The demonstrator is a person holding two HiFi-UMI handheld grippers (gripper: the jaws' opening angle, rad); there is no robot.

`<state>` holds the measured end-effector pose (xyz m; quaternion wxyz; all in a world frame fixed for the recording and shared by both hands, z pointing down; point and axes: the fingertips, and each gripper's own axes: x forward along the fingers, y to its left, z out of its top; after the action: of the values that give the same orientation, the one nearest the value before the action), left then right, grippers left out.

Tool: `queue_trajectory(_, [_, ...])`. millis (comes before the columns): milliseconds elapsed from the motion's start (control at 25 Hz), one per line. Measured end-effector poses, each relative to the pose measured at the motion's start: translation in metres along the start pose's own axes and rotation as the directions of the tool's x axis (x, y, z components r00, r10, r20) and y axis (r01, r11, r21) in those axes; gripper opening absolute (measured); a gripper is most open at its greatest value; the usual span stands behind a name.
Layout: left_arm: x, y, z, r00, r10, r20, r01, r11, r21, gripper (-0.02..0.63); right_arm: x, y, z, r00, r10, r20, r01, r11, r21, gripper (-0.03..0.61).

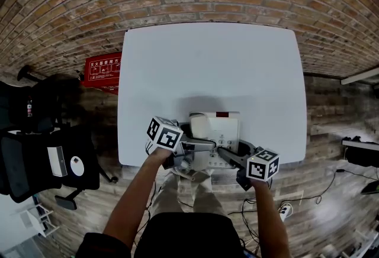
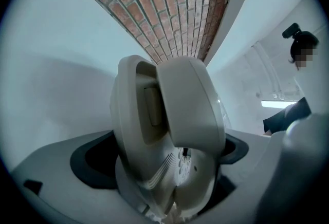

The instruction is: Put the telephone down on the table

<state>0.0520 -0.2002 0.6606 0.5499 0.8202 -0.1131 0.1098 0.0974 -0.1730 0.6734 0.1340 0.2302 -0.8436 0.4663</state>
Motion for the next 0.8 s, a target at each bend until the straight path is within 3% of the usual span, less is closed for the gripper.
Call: queue_trajectory(800, [-0.0024,0.0029,0.0001,0.997,0.068,0.021,-0.069,0.997,0.033,0.54,0.0001,0.0009,0.0002,1.0,-0.006,0.01,0.006,1.0,0.011,0.265])
